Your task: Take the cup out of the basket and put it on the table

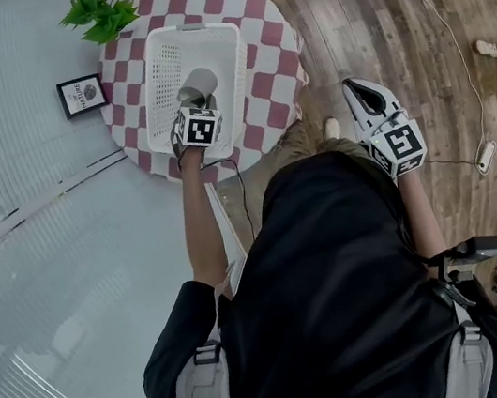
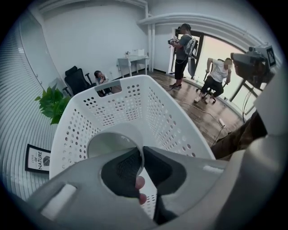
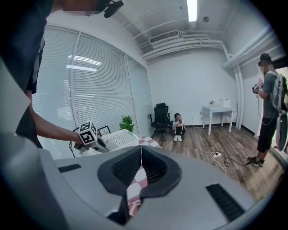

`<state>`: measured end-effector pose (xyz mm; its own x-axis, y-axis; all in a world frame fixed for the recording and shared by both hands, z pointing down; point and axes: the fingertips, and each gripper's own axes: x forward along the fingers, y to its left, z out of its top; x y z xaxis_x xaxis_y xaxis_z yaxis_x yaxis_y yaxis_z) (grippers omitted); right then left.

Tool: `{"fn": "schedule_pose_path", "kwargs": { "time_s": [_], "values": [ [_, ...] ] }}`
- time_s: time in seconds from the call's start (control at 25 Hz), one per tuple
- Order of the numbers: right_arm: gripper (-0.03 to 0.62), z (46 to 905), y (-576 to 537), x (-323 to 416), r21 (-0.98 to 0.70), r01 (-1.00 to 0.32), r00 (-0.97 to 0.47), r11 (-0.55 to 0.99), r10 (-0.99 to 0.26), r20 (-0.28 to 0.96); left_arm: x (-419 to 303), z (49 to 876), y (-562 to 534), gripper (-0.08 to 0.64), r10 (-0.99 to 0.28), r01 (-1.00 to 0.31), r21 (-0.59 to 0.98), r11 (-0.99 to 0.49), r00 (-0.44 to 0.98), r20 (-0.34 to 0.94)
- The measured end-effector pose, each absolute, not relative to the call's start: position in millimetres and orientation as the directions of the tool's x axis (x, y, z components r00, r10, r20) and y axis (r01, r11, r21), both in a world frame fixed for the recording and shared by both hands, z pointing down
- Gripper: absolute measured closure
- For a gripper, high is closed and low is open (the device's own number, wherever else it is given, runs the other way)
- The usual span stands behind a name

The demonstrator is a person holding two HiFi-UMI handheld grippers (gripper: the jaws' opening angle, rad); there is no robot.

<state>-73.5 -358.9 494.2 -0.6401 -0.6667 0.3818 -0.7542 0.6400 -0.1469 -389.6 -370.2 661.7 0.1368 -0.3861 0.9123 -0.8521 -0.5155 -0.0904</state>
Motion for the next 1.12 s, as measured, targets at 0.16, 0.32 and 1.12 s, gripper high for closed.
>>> {"fn": "schedule_pose_path", "kwargs": {
  "time_s": [0.16,0.32,1.12],
  "values": [
    [0.58,492,-362,-79,-0.146,-0.744,-0.652,0.652,-0.661,0.372,-391,652,-370,0.534,-0.428,-0.863,-0.101,-0.495,0.141,0.893],
    [0.58,492,-361,-81,-0.141,-0.732,-0.664,0.667,-0.651,0.368,-389,644,-366,0.534,-0.471,-0.881,-0.102,-0.463,0.146,0.87],
    [0.58,488,-354,-106,-0.147,-0.644,-0.749,0.751,-0.578,0.325,-389,604,-343,0.533,-0.68,-0.944,-0.123,-0.306,0.127,0.722]
  ]
}}
